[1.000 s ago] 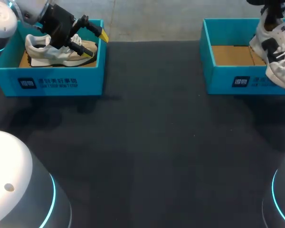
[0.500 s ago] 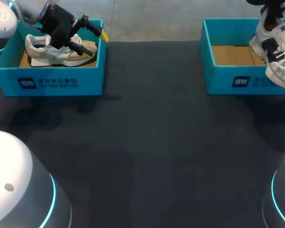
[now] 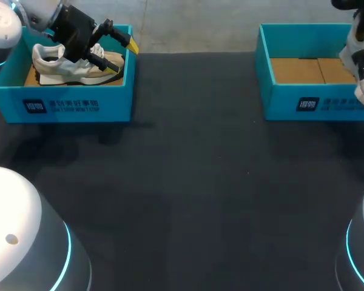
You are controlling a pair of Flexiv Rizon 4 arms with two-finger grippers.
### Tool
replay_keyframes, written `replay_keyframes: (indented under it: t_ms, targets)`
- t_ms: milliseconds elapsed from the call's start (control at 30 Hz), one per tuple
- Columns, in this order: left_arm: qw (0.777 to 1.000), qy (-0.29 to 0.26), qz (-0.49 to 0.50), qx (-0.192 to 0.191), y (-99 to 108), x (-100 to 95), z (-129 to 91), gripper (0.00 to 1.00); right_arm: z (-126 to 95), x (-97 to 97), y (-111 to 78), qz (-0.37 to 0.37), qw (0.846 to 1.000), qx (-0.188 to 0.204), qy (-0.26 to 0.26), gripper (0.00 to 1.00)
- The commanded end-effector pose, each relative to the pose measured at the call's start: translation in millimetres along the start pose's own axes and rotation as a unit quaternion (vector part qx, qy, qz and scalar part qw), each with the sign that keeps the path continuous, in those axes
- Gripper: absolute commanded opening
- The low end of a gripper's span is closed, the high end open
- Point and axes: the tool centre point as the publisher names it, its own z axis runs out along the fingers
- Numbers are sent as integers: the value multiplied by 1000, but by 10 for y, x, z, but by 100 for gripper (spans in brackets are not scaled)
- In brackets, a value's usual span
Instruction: Take the shoe out of the shoebox, open the shoe tongue, remove and reinsert the insole, then place the shoe into the shoebox
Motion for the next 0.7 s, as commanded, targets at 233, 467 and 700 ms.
replay_keyframes:
  t_ms: [233,467,700]
  targets:
    - [1000,1,0,0,0,-2,0,100,258,-125,-500,29,999,-9,17,0]
    - [1000,1,0,0,0,-2,0,100,251,-119,-498,73,997,-5,7,0]
    - [1000,1,0,0,0,-2,0,100,142,-76,-573,379,925,24,-10,0]
